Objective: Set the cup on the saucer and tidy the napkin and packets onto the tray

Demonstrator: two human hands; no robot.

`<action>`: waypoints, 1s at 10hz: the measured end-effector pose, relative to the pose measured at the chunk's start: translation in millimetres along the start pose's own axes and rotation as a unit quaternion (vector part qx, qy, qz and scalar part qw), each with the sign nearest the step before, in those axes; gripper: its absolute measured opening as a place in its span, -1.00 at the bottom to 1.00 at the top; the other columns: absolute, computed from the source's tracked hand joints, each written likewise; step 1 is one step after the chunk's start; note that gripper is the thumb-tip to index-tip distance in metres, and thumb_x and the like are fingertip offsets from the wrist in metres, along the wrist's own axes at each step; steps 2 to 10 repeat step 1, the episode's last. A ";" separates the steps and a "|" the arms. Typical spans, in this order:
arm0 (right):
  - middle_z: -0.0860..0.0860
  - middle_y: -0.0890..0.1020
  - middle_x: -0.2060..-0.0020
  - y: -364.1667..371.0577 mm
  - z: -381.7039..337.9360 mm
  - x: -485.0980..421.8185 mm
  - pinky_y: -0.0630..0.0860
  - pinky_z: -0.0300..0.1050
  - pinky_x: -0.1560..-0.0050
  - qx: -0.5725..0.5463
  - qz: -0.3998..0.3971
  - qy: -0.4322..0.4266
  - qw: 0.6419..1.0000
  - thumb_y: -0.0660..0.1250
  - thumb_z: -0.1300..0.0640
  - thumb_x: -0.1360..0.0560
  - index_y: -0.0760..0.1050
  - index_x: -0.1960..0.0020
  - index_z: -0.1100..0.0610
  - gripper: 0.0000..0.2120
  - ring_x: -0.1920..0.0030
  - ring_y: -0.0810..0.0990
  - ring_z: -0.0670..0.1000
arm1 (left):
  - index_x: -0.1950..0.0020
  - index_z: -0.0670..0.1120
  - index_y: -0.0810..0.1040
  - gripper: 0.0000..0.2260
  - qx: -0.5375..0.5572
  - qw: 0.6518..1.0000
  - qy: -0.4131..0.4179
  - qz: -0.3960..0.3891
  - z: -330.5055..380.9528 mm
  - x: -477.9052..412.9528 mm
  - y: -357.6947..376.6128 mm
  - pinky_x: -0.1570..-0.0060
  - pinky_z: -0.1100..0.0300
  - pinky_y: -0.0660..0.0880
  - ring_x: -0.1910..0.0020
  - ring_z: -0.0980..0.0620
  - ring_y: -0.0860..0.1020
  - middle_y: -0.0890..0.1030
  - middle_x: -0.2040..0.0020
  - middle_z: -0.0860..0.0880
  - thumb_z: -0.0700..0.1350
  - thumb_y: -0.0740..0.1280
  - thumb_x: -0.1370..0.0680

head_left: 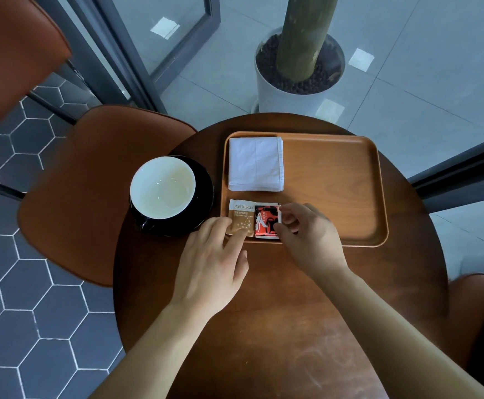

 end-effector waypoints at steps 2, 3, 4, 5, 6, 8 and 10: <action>-0.02 0.63 0.04 -5.4 -4.4 2.5 0.56 -0.06 0.05 0.005 -0.011 0.008 1.000 0.42 0.12 -0.48 0.60 -0.17 0.08 -0.73 0.06 0.62 0.02 | -0.32 -0.07 0.54 -0.65 -0.012 1.000 -0.022 -0.014 1.0 3.5 -10.8 -0.14 -0.04 0.55 -0.29 -0.14 0.49 0.55 -0.25 -0.15 -0.02 0.33 -0.55; -0.02 0.63 0.04 -5.4 -4.4 2.5 0.56 -0.06 0.05 0.005 -0.011 0.008 1.000 0.42 0.12 -0.48 0.60 -0.17 0.08 -0.73 0.06 0.62 0.02 | -0.32 -0.07 0.54 -0.65 -0.012 1.000 -0.022 -0.014 1.0 3.5 -10.8 -0.14 -0.04 0.55 -0.29 -0.14 0.49 0.55 -0.25 -0.15 -0.02 0.33 -0.55; -0.02 0.63 0.04 -5.4 -4.4 2.5 0.56 -0.06 0.05 0.005 -0.011 0.008 1.000 0.42 0.12 -0.48 0.60 -0.17 0.08 -0.73 0.06 0.62 0.02 | -0.32 -0.07 0.54 -0.65 -0.012 1.000 -0.022 -0.014 1.0 3.5 -10.8 -0.14 -0.04 0.55 -0.29 -0.14 0.49 0.55 -0.25 -0.15 -0.02 0.33 -0.55; -0.02 0.63 0.04 -5.4 -4.4 2.5 0.56 -0.06 0.05 0.005 -0.011 0.008 1.000 0.42 0.12 -0.48 0.60 -0.17 0.08 -0.73 0.06 0.62 0.02 | -0.32 -0.07 0.54 -0.65 -0.012 1.000 -0.022 -0.014 1.0 3.5 -10.8 -0.14 -0.04 0.55 -0.29 -0.14 0.49 0.55 -0.25 -0.15 -0.02 0.33 -0.55; -0.02 0.63 0.04 -5.4 -4.4 2.5 0.56 -0.06 0.05 0.005 -0.011 0.008 1.000 0.42 0.12 -0.48 0.60 -0.17 0.08 -0.73 0.06 0.62 0.02 | -0.32 -0.07 0.54 -0.65 -0.012 1.000 -0.022 -0.014 1.0 3.5 -10.8 -0.14 -0.04 0.55 -0.29 -0.14 0.49 0.55 -0.25 -0.15 -0.02 0.33 -0.55; -0.02 0.63 0.04 -5.4 -4.4 2.5 0.56 -0.06 0.05 0.005 -0.011 0.008 1.000 0.42 0.12 -0.48 0.60 -0.17 0.08 -0.73 0.06 0.62 0.02 | -0.32 -0.07 0.54 -0.65 -0.012 1.000 -0.022 -0.014 1.0 3.5 -10.8 -0.14 -0.04 0.55 -0.29 -0.14 0.49 0.55 -0.25 -0.15 -0.02 0.33 -0.55; -0.02 0.63 0.04 -5.4 -4.4 2.5 0.56 -0.06 0.05 0.005 -0.011 0.008 1.000 0.42 0.12 -0.48 0.60 -0.17 0.08 -0.73 0.06 0.62 0.02 | -0.32 -0.07 0.54 -0.65 -0.012 1.000 -0.022 -0.014 1.0 3.5 -10.8 -0.14 -0.04 0.55 -0.29 -0.14 0.49 0.55 -0.25 -0.15 -0.02 0.33 -0.55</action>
Point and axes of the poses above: each hand's wrist, its own x-axis away from the middle knuckle, its own y-axis out of the palm, z = x × y, the point moved 7 cm from there along -x, towards the middle knuckle
